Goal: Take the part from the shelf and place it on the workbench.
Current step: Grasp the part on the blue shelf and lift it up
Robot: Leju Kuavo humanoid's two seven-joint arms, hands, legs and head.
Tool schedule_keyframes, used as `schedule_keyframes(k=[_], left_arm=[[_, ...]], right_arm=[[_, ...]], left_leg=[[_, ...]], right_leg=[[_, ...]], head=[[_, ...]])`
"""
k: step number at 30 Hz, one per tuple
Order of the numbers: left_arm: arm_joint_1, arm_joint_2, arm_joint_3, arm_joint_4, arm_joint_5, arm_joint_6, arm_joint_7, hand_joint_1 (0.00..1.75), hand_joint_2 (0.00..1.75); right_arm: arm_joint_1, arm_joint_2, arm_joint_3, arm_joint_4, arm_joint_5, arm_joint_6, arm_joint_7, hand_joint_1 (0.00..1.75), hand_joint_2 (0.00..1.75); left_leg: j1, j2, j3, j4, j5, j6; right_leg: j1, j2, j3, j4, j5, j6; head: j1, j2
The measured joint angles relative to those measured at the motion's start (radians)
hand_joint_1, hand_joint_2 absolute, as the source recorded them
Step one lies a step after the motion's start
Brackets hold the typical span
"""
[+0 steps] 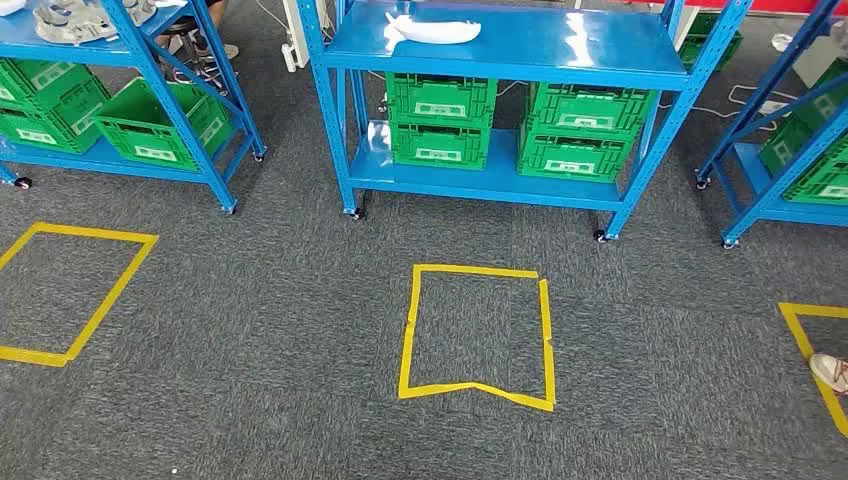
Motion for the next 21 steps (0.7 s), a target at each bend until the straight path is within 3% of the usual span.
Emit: schedule_keyframes(k=[2, 4, 6, 7, 8, 10, 12, 13, 16, 17, 19, 21], left_arm=[[0.023, 0.0, 0.0, 0.034, 0.0, 0.0, -0.001, 0.0, 0.0], [0.068, 0.004, 0.0, 0.1, 0.0, 0.0, -0.001, 0.0, 0.0], [0.107, 0.009, 0.0, 0.151, 0.0, 0.0, 0.0, 0.0, 0.0], [0.118, 0.01, 0.0, 0.164, 0.0, 0.0, 0.0, 0.0, 0.0], [0.122, 0.011, 0.0, 0.169, 0.0, 0.0, 0.0, 0.0, 0.0], [0.103, 0.012, 0.0, 0.154, 0.0, 0.0, -0.002, 0.0, 0.0], [0.058, 0.009, 0.0, 0.112, 0.0, 0.0, -0.005, 0.0, 0.0], [0.033, 0.007, 0.0, 0.085, 0.0, 0.0, -0.005, 0.0, 0.0], [-0.055, 0.003, 0.0, -0.021, 0.0, 0.0, -0.006, 0.0, 0.0], [-0.086, 0.003, 0.0, -0.058, 0.0, 0.0, -0.007, 0.0, 0.0], [-0.142, 0.003, 0.0, -0.126, 0.0, 0.0, -0.008, 0.0, 0.0], [-0.182, 0.006, 0.0, -0.176, 0.0, 0.0, -0.008, 0.0, 0.0]], right_arm=[[-0.028, 0.0, 0.0, -0.034, 0.0, 0.0, -0.001, 0.0, 0.0], [-0.083, 0.0, 0.0, -0.098, 0.0, -0.001, -0.001, 0.0, 0.0], [-0.121, -0.001, -0.001, -0.145, 0.0, -0.001, -0.001, 0.0, 0.0], [-0.127, -0.001, -0.001, -0.158, 0.0, -0.001, 0.0, 0.0, 0.0], [-0.125, -0.001, -0.001, -0.164, 0.0, -0.001, 0.0, 0.0, 0.0], [-0.099, 0.0, -0.001, -0.152, 0.0, -0.001, 0.002, 0.0, 0.0], [-0.053, 0.002, -0.001, -0.111, 0.0, 0.0, 0.004, 0.0, 0.0], [-0.026, 0.003, 0.0, -0.084, 0.0, 0.0, 0.004, 0.0, 0.0], [0.064, 0.005, 0.0, 0.011, 0.0, 0.0, 0.004, 0.0, 0.0], [0.092, 0.005, 0.0, 0.046, 0.0, 0.0, 0.004, 0.0, 0.0], [0.139, 0.005, 0.0, 0.114, 0.0, 0.0, 0.004, 0.0, 0.0], [0.173, 0.003, 0.0, 0.167, 0.0, 0.0, 0.005, 0.0, 0.0]], left_leg=[[0.001, -0.004, -0.022, 0.042, -0.006, -0.004], [0.002, -0.01, -0.096, 0.154, -0.039, -0.013], [0.003, -0.012, -0.184, 0.253, -0.078, -0.016], [0.003, -0.013, -0.212, 0.264, -0.08, -0.015], [0.003, -0.013, -0.224, 0.244, -0.061, -0.013], [0.003, -0.022, -0.217, 0.143, 0.033, -0.007], [0.0, -0.035, -0.203, 0.065, 0.102, 0.003], [-0.002, -0.038, -0.198, 0.052, 0.114, 0.009], [-0.002, -0.033, -0.172, 0.029, 0.109, 0.029], [0.0, -0.032, -0.159, 0.02, 0.108, 0.034], [0.001, -0.031, -0.136, 0.007, 0.102, 0.04], [0.001, -0.03, -0.119, 0.004, 0.089, 0.043]], right_leg=[[-0.001, 0.002, 0.013, -0.002, -0.006, -0.007], [-0.002, 0.013, 0.033, -0.004, -0.019, -0.015], [-0.002, 0.029, 0.05, -0.004, -0.035, -0.015], [-0.002, 0.036, 0.062, -0.004, -0.044, -0.014], [-0.003, 0.041, 0.076, -0.004, -0.055, -0.012], [-0.004, 0.044, 0.104, -0.005, -0.078, -0.006], [-0.005, 0.045, 0.119, -0.01, -0.098, 0.002], [-0.005, 0.047, 0.125, -0.013, -0.102, 0.007], [-0.005, 0.042, 0.132, -0.002, -0.092, 0.023], [-0.004, 0.032, 0.112, 0.032, -0.087, 0.028], [-0.004, 0.013, 0.034, 0.145, -0.099, 0.036], [-0.005, 0.008, -0.052, 0.236, -0.15, 0.04]], head=[[-0.003, 0.0], [-0.007, 0.0], [-0.011, 0.0], [-0.012, 0.0], [-0.014, 0.0], [-0.015, 0.0], [-0.016, 0.0], [-0.016, 0.0], [-0.014, 0.0], [-0.011, 0.0], [-0.004, 0.0], [-0.001, 0.0]])
